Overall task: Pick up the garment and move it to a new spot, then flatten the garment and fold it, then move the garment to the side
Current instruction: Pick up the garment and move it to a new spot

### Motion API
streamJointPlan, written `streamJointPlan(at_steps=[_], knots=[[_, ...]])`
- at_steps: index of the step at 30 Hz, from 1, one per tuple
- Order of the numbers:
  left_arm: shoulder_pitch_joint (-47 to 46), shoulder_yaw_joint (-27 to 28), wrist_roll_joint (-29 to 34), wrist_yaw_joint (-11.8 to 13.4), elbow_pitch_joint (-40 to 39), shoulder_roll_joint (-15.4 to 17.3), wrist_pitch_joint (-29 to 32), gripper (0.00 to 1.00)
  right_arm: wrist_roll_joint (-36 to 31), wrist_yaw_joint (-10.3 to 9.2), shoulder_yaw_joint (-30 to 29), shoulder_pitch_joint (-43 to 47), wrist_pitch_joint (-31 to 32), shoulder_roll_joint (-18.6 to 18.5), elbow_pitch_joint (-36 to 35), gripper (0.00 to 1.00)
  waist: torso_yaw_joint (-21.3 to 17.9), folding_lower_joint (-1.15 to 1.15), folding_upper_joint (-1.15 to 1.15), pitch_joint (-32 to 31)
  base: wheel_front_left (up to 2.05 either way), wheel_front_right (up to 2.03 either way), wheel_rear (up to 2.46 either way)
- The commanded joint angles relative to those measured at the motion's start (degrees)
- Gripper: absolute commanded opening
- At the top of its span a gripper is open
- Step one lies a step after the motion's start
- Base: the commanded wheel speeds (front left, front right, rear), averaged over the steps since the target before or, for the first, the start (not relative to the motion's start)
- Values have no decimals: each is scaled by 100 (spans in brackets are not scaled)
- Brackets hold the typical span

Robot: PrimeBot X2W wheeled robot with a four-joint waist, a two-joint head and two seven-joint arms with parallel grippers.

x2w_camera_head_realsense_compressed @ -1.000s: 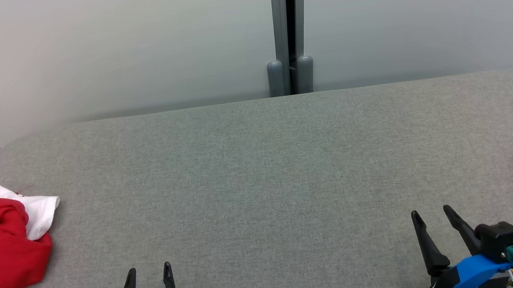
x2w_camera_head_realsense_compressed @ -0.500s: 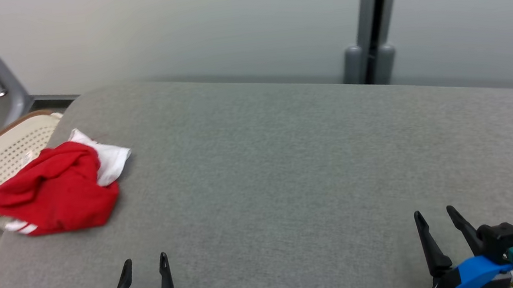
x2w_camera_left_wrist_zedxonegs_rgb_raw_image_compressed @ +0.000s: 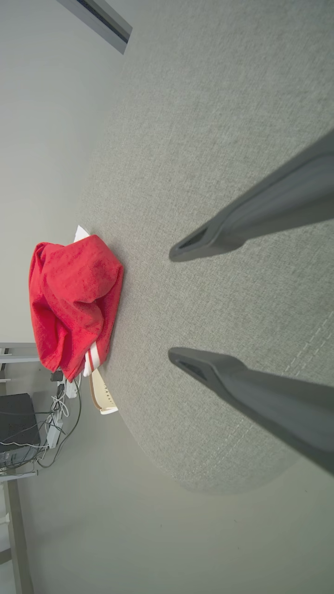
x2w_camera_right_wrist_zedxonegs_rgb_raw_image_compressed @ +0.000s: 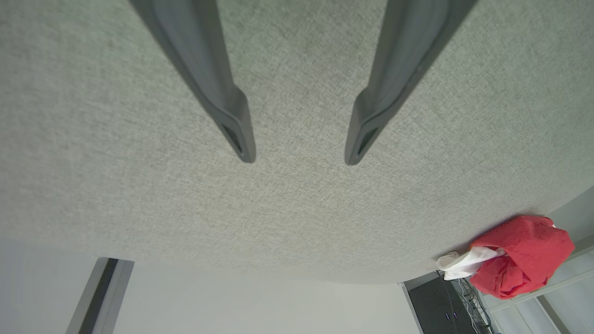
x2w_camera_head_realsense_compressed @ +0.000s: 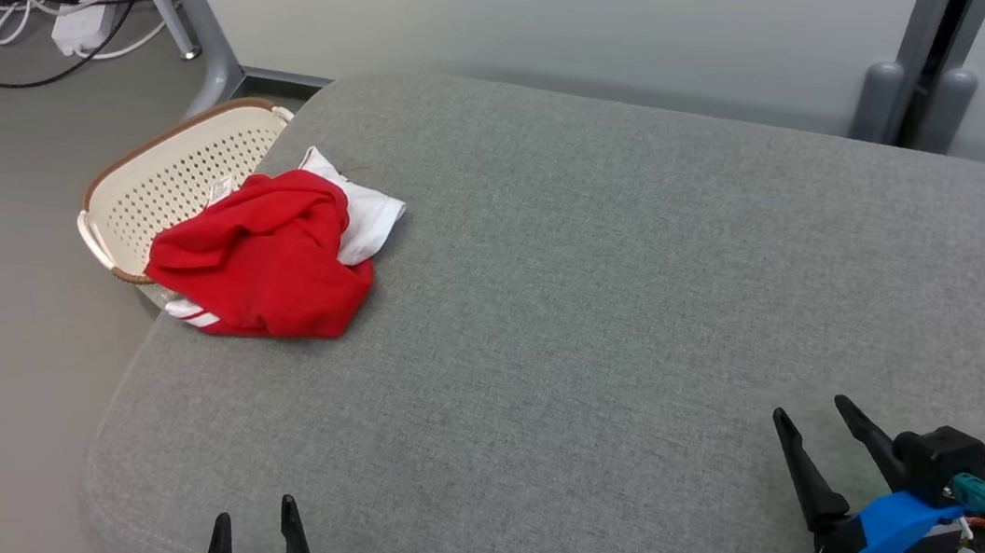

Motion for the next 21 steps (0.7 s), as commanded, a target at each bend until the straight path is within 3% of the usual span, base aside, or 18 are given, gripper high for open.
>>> streamJointPlan(at_steps=[1,6,11,16,21], knots=[[-75,16,-9,-16,-23,-4,-1,100,-26,0,-7,-90,-18,-17,1,100,59,-1,0,65,0,0,0],[-485,225,-168,-190,109,-4,-1,100,-178,0,49,-183,-18,-18,-52,100,-1,-1,0,297,0,0,0],[-1262,789,-292,-358,297,44,-1,100,-360,0,41,-375,-18,-17,-201,100,-225,-1,0,688,0,0,0],[-2265,922,-423,-468,832,449,-1,100,-546,-1,17,-602,-17,-25,-373,100,-515,-1,0,1163,0,0,0],[-3218,646,-662,-491,1539,886,-2,100,-702,-3,-40,-770,-4,-40,-553,100,-769,-1,0,1573,0,0,0]])
